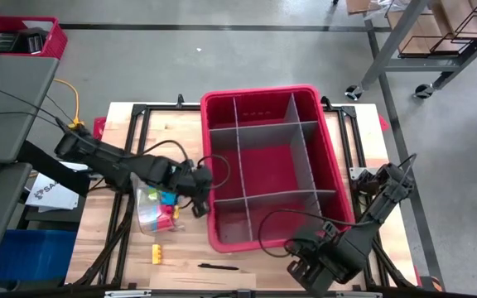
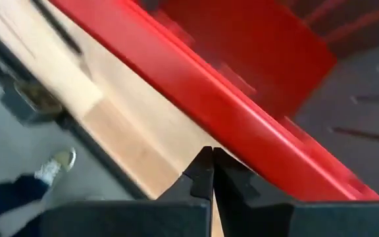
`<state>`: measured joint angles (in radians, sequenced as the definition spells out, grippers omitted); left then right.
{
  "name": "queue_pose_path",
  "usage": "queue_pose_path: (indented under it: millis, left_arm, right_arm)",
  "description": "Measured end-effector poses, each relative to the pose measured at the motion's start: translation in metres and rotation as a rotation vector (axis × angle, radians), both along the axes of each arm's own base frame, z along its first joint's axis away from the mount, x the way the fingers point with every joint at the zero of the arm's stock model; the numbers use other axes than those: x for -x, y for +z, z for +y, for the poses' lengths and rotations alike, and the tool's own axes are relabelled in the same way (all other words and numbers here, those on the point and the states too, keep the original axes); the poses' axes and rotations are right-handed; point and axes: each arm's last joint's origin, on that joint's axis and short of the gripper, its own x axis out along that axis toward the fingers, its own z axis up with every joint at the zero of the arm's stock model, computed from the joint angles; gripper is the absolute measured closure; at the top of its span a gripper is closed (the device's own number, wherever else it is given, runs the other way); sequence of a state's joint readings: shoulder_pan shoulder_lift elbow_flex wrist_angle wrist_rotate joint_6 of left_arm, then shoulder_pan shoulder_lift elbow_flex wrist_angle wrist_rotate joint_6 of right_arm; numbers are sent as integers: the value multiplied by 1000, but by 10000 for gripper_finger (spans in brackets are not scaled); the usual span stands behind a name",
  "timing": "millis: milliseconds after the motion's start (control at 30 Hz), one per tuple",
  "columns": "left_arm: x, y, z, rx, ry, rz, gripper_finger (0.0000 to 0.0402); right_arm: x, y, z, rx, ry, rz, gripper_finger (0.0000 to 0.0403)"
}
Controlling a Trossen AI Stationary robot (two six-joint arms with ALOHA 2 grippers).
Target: Sort Items/Unsort Items
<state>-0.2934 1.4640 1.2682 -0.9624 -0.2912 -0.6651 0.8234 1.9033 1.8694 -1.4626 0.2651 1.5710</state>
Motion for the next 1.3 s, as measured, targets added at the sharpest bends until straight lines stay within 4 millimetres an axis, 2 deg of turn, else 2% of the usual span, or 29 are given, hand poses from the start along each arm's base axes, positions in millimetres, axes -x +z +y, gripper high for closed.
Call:
queue_pose_path:
  millis: [200,367,467,633,800,900,1300]
  left_arm:
    - [-9,-2,27,-143,48,-3,401]
    - [-5,5,43,-214,25,9,402]
    - [7,17,47,-192,4,27,401]
    - [39,45,39,-103,-121,59,401]
    - [68,51,30,42,-167,156,394]
    - [78,51,25,121,-130,213,370]
    - [85,50,3,353,-29,288,215]
  right_arm:
    - [-9,1,-9,43,-42,-53,403]
    - [-20,1,-19,71,-38,-77,403]
    - [-26,2,-22,70,7,-82,403]
    - [-26,10,-24,83,110,-82,403]
    - [-27,11,-25,87,139,-76,403]
    - [-28,11,-26,96,166,-72,403]
    - [-29,11,-27,102,167,-70,403]
